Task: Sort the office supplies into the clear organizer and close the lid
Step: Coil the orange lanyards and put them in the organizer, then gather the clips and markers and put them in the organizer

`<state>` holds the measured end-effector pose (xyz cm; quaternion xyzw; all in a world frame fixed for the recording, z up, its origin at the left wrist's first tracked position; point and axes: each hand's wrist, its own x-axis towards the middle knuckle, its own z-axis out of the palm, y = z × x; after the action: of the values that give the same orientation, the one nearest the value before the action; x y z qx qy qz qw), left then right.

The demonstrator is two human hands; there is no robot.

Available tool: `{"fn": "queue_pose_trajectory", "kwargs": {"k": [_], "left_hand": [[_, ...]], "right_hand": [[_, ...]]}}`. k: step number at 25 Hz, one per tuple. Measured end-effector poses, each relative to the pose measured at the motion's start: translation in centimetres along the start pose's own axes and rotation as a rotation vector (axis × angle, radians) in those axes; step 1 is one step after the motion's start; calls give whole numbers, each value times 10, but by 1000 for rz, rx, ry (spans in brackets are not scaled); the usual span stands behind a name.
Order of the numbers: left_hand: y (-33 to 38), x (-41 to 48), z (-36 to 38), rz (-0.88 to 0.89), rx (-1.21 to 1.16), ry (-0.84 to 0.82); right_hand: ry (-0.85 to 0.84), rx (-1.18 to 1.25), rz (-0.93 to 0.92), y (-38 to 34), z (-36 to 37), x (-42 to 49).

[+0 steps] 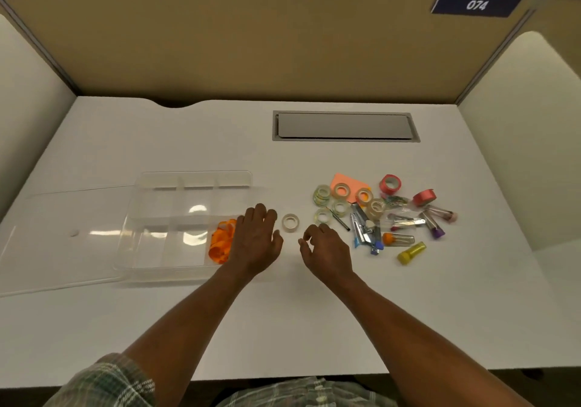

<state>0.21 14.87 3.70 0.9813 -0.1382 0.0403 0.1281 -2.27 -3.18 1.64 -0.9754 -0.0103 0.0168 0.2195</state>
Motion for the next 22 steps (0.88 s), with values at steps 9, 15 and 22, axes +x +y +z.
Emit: {"fn": "queue_pose_trajectory", "kwargs": {"k": [9, 15, 22], "left_hand": [[130, 42, 66, 117, -116, -364], [191, 66, 94, -149, -274, -240], [213, 95, 113, -224, -229, -301]], "right_hand": [[-22, -31, 250, 143, -56, -22], [7, 56, 269, 185, -72, -23], [-171, -79, 135, 190, -68, -4]]}}
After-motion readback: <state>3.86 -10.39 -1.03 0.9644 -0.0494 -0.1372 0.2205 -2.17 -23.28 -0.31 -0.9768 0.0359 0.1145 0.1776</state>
